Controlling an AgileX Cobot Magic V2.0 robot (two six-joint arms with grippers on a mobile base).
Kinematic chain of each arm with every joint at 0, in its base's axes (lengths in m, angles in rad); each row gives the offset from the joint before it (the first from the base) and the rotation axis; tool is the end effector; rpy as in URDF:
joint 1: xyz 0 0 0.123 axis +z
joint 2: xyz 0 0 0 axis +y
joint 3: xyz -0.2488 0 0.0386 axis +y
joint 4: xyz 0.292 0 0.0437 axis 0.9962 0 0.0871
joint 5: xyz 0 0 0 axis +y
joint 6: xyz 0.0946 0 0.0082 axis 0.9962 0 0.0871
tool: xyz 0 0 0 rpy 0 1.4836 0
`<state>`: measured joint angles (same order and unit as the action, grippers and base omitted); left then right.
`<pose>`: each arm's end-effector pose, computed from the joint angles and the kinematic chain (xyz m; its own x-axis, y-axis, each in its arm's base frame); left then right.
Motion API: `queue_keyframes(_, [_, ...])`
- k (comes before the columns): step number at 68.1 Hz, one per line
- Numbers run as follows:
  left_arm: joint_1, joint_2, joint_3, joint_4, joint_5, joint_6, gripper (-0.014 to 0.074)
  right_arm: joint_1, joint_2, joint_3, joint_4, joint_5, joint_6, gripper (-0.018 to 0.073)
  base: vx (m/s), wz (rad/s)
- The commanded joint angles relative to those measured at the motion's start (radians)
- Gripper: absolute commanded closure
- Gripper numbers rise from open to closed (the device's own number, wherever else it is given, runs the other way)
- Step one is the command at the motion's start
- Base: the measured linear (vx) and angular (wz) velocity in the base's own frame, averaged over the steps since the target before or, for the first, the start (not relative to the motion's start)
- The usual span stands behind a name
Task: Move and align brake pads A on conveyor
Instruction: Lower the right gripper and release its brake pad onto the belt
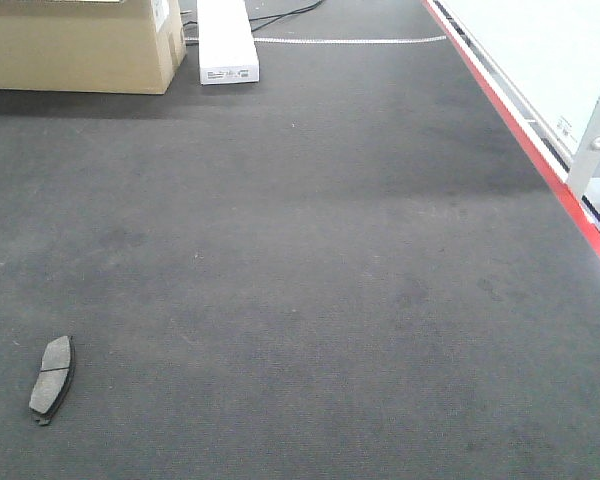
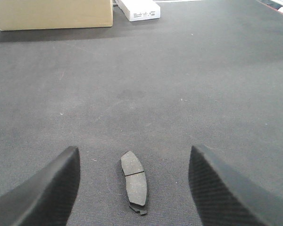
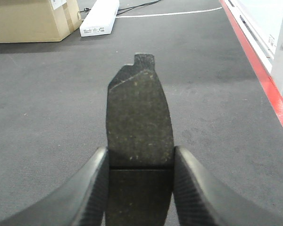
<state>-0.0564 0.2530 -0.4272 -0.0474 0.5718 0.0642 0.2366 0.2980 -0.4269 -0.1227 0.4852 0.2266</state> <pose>0.1388 -0.0103 0.2873 -0.3024 0.0414 -0.9523 0.0881 0.9960 0.0154 0.1460 0.0296 0.2888 -0.2750 0.0545 -0.9599 -0.1492 0.9839 0.0986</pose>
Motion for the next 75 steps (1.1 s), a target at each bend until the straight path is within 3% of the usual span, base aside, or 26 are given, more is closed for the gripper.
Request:
queue_keyframes(1, [-0.002,0.01,-0.024,-0.007,-0.079,-0.002,0.0114,-0.004,0.005,-0.032,-0.011,-0.1,-0.008,0.0566,0.0,0.0])
queue_keyframes(26, [-0.002,0.01,-0.024,-0.007,-0.079,-0.002,0.0114,-0.004,0.064,-0.032,-0.006,-0.114,0.003,0.0566,0.0,0.0])
queue_keyframes(75, [-0.002,0.01,-0.024,-0.007,-0.079,-0.002,0.0114,-0.004,1.063,-0.454,0.011,-0.014,0.004,0.0549,0.0,0.0])
